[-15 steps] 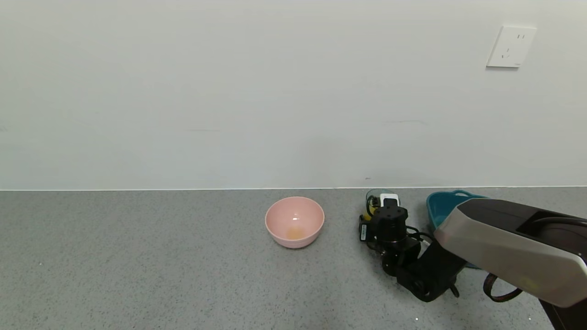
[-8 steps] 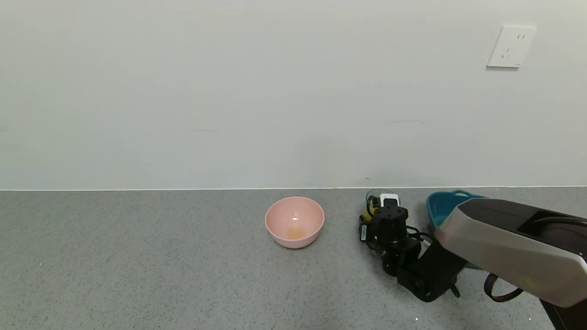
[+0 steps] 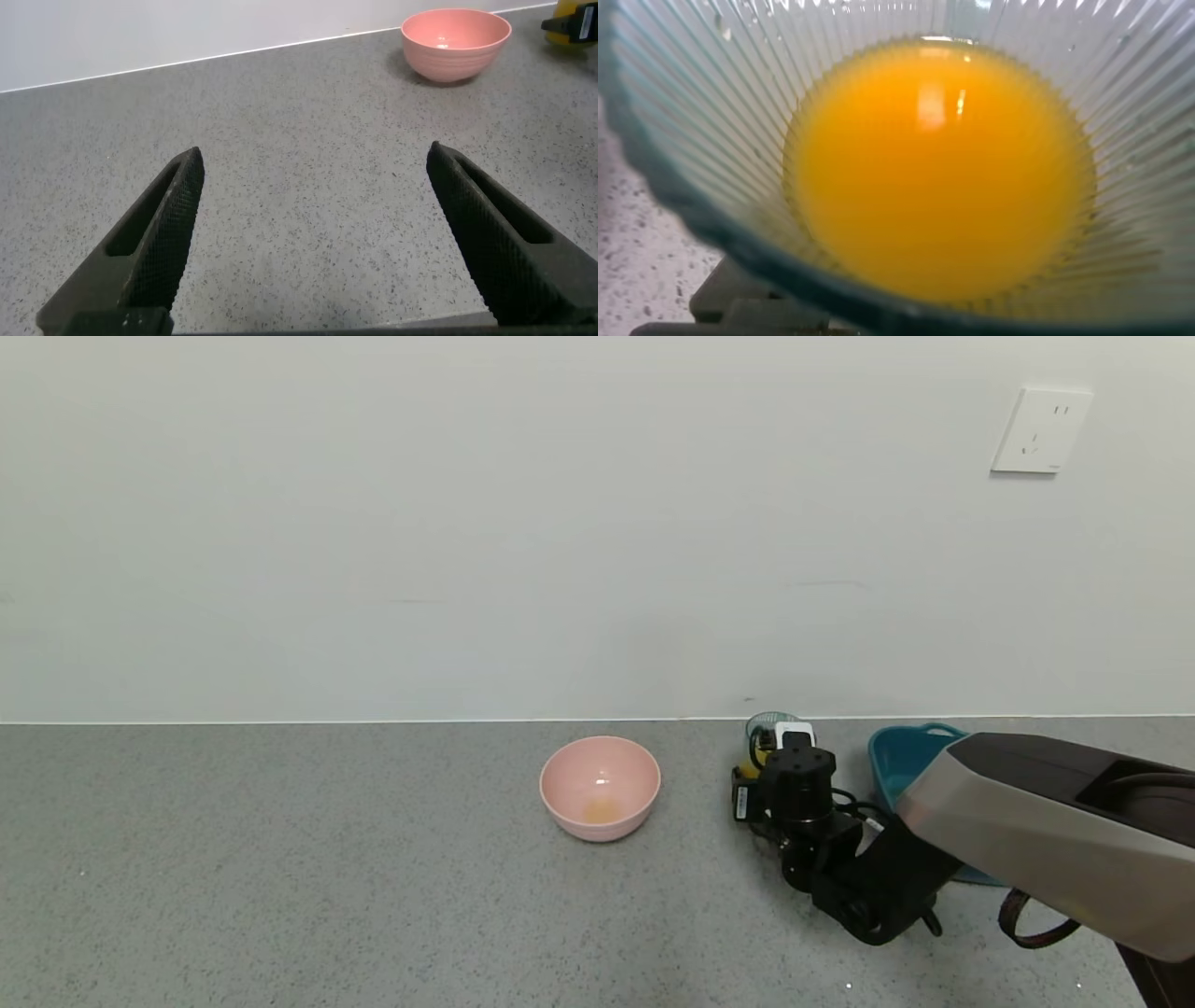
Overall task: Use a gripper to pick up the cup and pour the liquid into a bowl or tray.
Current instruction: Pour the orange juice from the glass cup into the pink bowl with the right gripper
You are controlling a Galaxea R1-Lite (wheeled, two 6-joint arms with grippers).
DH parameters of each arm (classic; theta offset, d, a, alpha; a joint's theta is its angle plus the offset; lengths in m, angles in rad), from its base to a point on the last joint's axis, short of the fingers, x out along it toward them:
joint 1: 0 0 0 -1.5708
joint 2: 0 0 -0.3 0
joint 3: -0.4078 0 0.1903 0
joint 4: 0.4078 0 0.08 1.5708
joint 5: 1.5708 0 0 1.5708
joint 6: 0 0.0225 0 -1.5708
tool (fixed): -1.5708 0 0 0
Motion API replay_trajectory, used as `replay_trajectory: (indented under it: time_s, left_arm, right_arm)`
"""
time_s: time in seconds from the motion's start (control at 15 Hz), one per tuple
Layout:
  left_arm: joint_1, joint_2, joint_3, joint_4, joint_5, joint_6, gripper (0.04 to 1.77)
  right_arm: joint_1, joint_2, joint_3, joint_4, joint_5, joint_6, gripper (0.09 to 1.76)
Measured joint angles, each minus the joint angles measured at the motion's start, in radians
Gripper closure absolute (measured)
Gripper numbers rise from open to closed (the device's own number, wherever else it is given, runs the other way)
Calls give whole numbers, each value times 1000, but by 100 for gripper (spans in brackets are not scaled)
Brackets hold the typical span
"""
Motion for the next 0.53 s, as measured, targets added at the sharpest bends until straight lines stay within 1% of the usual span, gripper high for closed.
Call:
replay_trajectory:
  time_s: [0.33, 0.53]
  left_arm:
    - [0, 0, 0, 0, 0, 0, 9]
    - [0, 0, 0, 0, 0, 0, 9]
  right_arm:
    - [4, -56, 3, 12, 6, -40, 53]
    - [17, -85, 5, 46, 18, -42, 53]
